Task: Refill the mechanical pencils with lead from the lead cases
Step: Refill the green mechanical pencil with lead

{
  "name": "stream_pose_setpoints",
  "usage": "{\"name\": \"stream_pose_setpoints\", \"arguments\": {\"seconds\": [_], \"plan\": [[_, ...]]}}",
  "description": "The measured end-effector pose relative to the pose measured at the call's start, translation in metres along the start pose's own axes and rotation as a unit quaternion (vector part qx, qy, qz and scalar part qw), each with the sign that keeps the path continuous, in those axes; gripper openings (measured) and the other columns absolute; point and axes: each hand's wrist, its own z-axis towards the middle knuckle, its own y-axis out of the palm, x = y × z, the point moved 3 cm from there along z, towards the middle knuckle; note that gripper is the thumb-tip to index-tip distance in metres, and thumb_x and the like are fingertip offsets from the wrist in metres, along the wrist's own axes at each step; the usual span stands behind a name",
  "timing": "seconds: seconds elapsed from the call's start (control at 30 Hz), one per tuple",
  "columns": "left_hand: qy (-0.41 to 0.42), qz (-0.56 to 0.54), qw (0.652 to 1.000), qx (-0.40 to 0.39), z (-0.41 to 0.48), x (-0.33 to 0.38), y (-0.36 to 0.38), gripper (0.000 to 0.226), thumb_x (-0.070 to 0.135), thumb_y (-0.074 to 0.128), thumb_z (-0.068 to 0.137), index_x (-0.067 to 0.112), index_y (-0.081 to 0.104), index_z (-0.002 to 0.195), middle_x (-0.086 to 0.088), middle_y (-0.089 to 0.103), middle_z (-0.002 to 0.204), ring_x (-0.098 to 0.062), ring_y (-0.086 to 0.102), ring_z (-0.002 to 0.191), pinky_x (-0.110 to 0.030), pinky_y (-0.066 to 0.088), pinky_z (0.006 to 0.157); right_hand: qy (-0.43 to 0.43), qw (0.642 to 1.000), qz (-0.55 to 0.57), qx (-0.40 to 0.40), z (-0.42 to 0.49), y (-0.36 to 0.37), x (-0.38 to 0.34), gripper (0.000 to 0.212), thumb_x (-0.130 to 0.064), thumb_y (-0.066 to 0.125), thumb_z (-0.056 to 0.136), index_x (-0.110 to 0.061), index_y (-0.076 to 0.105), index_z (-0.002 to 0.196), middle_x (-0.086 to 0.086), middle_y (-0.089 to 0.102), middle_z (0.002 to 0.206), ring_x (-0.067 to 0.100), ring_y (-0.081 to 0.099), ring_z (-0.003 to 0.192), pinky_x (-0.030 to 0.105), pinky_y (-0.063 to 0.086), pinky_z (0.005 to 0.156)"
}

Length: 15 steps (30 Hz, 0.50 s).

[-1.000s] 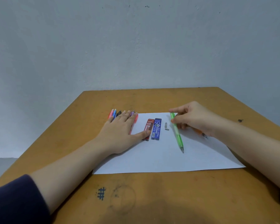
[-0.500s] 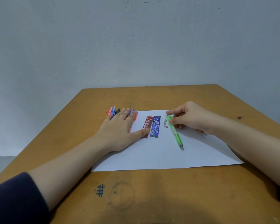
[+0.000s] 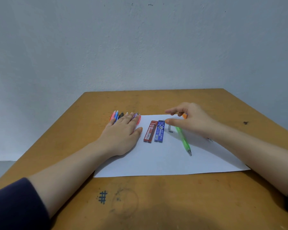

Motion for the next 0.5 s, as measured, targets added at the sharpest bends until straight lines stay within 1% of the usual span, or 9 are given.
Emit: {"name": "stream_pose_setpoints", "arguments": {"seconds": [0.03,0.1,0.17,0.23,0.27,0.3,0.33,0.43,0.5], "plan": [[0.0,0.001,1.0,0.0,0.0,0.0,0.0,0.055,0.045,0.015,0.102,0.028,0.001,0.153,0.008,-0.003,0.161,-0.008,-0.005,0.147,-0.037,-0.002,0.119,-0.009,0.999,-0.035,-0.013,-0.001,0.002,-0.003,0.043,-0.046,0.069,0.079,-0.03,0.063,0.119,-0.01,0.057,0.106,0.006,0.047,0.098,0.02,0.035,0.077],[0.0,0.002,1.0,0.002,0.001,0.0,0.0,0.055,0.042,0.016,0.103,0.027,0.0,0.153,0.007,-0.003,0.161,-0.008,-0.005,0.147,-0.036,-0.002,0.118,-0.009,0.992,-0.117,-0.049,-0.002,0.007,-0.012,0.063,-0.058,0.064,0.076,-0.028,0.055,0.131,-0.005,0.051,0.12,0.013,0.035,0.12,0.024,0.026,0.088],[0.002,0.006,1.0,0.009,0.001,-0.001,0.001,0.056,0.041,0.019,0.103,0.027,0.0,0.153,0.006,-0.002,0.161,-0.008,-0.005,0.147,-0.036,-0.002,0.118,-0.004,0.975,-0.205,-0.08,-0.001,0.015,-0.022,0.079,-0.072,0.057,0.069,-0.031,0.048,0.136,-0.005,0.046,0.127,0.015,0.026,0.126,0.031,0.019,0.089],[0.002,0.009,1.0,0.012,0.002,-0.001,0.002,0.057,0.041,0.02,0.102,0.026,0.001,0.153,0.006,-0.002,0.161,-0.009,-0.004,0.147,-0.036,-0.001,0.119,0.005,0.959,-0.264,-0.103,0.0,0.023,-0.027,0.094,-0.087,0.047,0.056,-0.031,0.051,0.132,-0.006,0.046,0.126,0.016,0.024,0.124,0.036,0.016,0.084],[0.001,0.008,1.0,0.012,0.002,-0.001,0.002,0.057,0.04,0.021,0.102,0.026,0.001,0.153,0.006,-0.002,0.161,-0.009,-0.004,0.147,-0.036,-0.001,0.119,0.008,0.955,-0.275,-0.11,0.002,0.026,-0.028,0.103,-0.091,0.042,0.048,-0.029,0.053,0.129,-0.006,0.046,0.125,0.017,0.024,0.123,0.037,0.015,0.083],[0.001,0.008,1.0,0.01,0.002,-0.001,0.002,0.057,0.04,0.021,0.102,0.026,0.001,0.154,0.006,-0.002,0.161,-0.009,-0.004,0.147,-0.036,-0.001,0.12,0.009,0.953,-0.281,-0.114,0.003,0.029,-0.028,0.106,-0.092,0.04,0.044,-0.028,0.054,0.128,-0.006,0.046,0.124,0.017,0.023,0.123,0.037,0.014,0.083],[0.0,0.008,1.0,0.009,0.002,-0.001,0.002,0.057,0.04,0.021,0.102,0.026,0.001,0.153,0.005,-0.002,0.161,-0.009,-0.004,0.147,-0.036,-0.001,0.12,0.008,0.952,-0.284,-0.116,0.003,0.03,-0.029,0.105,-0.093,0.042,0.045,-0.029,0.054,0.128,-0.006,0.045,0.124,0.017,0.022,0.124,0.038,0.014,0.085],[-0.002,0.011,1.0,0.01,0.002,-0.001,0.002,0.057,0.041,0.021,0.102,0.026,0.0,0.153,0.005,-0.001,0.161,-0.009,-0.004,0.147,-0.036,0.001,0.12,0.005,0.955,-0.274,-0.117,0.005,0.033,-0.031,0.095,-0.089,0.053,0.051,-0.03,0.056,0.126,-0.007,0.042,0.121,0.016,0.019,0.125,0.042,0.015,0.091],[-0.001,0.012,1.0,0.013,0.002,0.0,0.002,0.057,0.041,0.021,0.102,0.026,0.001,0.153,0.005,-0.001,0.161,-0.01,-0.003,0.147,-0.036,0.001,0.12,0.005,0.958,-0.262,-0.118,0.004,0.033,-0.034,0.09,-0.086,0.058,0.053,-0.028,0.058,0.121,-0.008,0.041,0.118,0.016,0.019,0.124,0.041,0.016,0.091]]}}
